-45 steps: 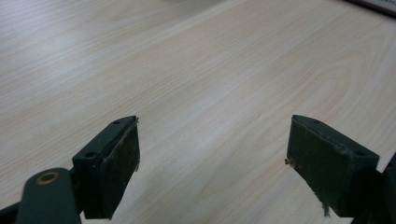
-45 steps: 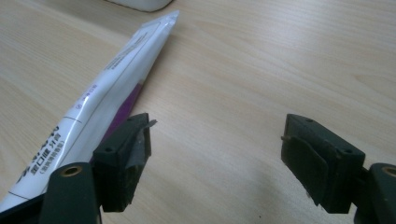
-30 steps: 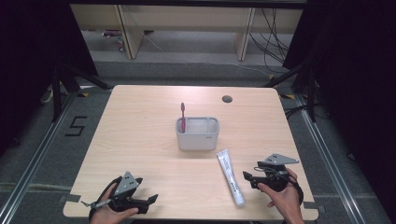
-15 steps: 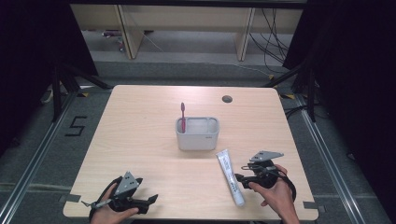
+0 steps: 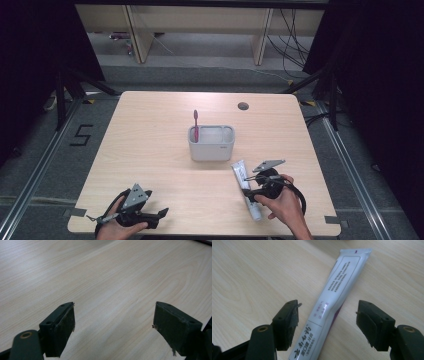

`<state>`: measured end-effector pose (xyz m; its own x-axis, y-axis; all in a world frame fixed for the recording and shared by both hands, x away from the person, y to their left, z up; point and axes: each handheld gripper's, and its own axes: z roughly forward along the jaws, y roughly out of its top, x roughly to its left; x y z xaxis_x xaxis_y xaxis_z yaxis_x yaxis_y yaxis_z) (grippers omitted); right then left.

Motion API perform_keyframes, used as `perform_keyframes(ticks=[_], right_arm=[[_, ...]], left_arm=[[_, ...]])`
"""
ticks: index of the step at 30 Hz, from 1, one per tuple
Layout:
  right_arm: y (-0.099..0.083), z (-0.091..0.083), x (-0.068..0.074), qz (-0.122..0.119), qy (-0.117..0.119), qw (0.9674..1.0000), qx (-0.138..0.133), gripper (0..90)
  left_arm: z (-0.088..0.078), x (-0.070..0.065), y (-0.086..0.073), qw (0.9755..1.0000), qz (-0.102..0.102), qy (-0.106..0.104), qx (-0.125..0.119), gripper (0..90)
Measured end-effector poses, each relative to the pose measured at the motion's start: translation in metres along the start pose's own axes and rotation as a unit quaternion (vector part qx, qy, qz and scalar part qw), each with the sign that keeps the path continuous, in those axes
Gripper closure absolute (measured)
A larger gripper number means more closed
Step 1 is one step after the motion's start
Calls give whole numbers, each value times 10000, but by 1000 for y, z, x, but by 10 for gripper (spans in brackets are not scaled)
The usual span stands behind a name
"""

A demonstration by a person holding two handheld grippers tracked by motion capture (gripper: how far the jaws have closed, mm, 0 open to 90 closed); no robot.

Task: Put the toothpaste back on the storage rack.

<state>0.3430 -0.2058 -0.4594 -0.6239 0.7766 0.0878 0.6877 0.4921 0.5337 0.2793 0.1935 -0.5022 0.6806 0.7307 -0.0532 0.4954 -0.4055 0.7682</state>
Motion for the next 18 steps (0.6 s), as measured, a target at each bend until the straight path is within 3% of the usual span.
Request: perform_keyframes(ticks=[4, 9, 11, 16, 17, 18], right_arm=[[2, 5, 0, -117, -83, 9998, 154, 372], [5, 11, 3, -91, 18, 9994, 319, 399], [6, 13, 3, -78, -64, 9993, 374, 404], [9, 20, 5, -98, -8, 9988, 483, 406], [10, 21, 3, -192, -67, 9986, 478, 412], [10, 22, 4, -88, -83, 9986, 518, 417]], left_arm=[[0, 0, 1, 10000, -15, 9, 4, 172], [2, -3, 1, 9998, -133, -55, -128, 172], [1, -2, 1, 10000, -39, -51, -57, 173], [1, -2, 1, 10000, -19, -51, -50, 173], [1, -2, 1, 10000, -13, -48, -41, 172], [1, -3, 1, 10000, -20, -56, -49, 173]])
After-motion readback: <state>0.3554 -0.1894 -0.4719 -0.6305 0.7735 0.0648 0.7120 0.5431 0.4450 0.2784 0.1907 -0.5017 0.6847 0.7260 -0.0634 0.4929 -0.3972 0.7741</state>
